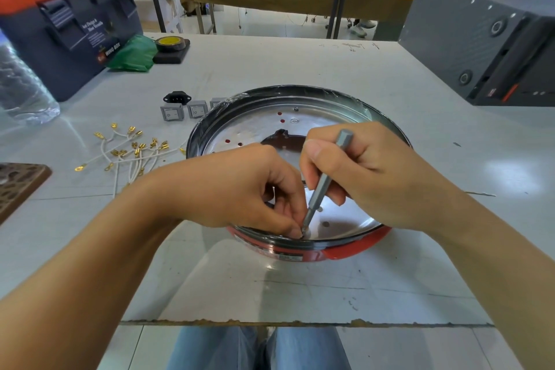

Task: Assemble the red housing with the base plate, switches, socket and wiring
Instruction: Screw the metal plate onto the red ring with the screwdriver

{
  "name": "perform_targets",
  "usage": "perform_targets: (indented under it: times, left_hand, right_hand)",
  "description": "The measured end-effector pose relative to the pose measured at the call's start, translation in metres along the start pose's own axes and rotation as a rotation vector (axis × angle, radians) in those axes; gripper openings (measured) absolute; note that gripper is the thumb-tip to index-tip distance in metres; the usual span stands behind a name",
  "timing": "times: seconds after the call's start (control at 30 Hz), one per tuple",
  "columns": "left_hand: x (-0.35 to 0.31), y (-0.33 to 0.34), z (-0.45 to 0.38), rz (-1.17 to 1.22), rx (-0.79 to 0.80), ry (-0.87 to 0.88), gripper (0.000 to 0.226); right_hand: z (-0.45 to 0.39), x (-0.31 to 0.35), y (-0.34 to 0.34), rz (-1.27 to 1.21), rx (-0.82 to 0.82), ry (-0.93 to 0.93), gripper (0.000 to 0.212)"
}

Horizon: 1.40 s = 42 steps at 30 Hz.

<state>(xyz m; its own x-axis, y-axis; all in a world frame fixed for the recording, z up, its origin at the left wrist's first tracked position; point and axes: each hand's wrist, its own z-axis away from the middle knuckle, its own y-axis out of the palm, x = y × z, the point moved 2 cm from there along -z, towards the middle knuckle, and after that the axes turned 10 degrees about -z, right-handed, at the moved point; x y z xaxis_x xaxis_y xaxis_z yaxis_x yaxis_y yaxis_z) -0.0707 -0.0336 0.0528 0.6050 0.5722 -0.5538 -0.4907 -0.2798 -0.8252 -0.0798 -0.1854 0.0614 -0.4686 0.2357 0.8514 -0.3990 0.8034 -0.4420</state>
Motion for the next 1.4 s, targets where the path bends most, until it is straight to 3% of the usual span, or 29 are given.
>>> perform_targets:
  times: [0.13, 0.37, 0.73, 0.8, 0.97, 1.23, 1.4]
  left_hand:
    - [-0.001, 0.000, 0.000, 0.004, -0.001, 0.000, 0.009]
    - [-0.004, -0.001, 0.001, 0.004, -0.017, 0.010, 0.021]
    - [-0.008, -0.003, 0.004, -0.010, -0.053, 0.059, 0.035]
    - [-0.007, -0.002, 0.004, -0.019, -0.105, 0.059, 0.029]
    - [-0.005, 0.003, 0.004, -0.157, -0.313, 0.081, 0.021]
    - [-0.003, 0.007, 0.001, -0.270, -0.296, 0.075, 0.024]
    - [-0.005, -0.001, 0.003, -0.247, -0.239, 0.119, 0.035]
  right_hand:
    - [0.000, 0.001, 0.000, 0.031, 0.042, 0.036, 0.033]
    - [-0.004, 0.020, -0.018, 0.084, 0.261, 0.143, 0.013]
    - [-0.015, 0.041, -0.020, 0.526, 0.496, 0.075, 0.006]
    - [-0.017, 0.042, -0.020, 0.550, 0.530, 0.074, 0.004]
    - [-0.022, 0.045, -0.016, 0.564, 0.532, 0.086, 0.008]
    - [-0.027, 0.049, -0.008, 0.726, 0.479, 0.027, 0.032]
    - [-0.027, 0.052, -0.006, 0.717, 0.568, 0.057, 0.021]
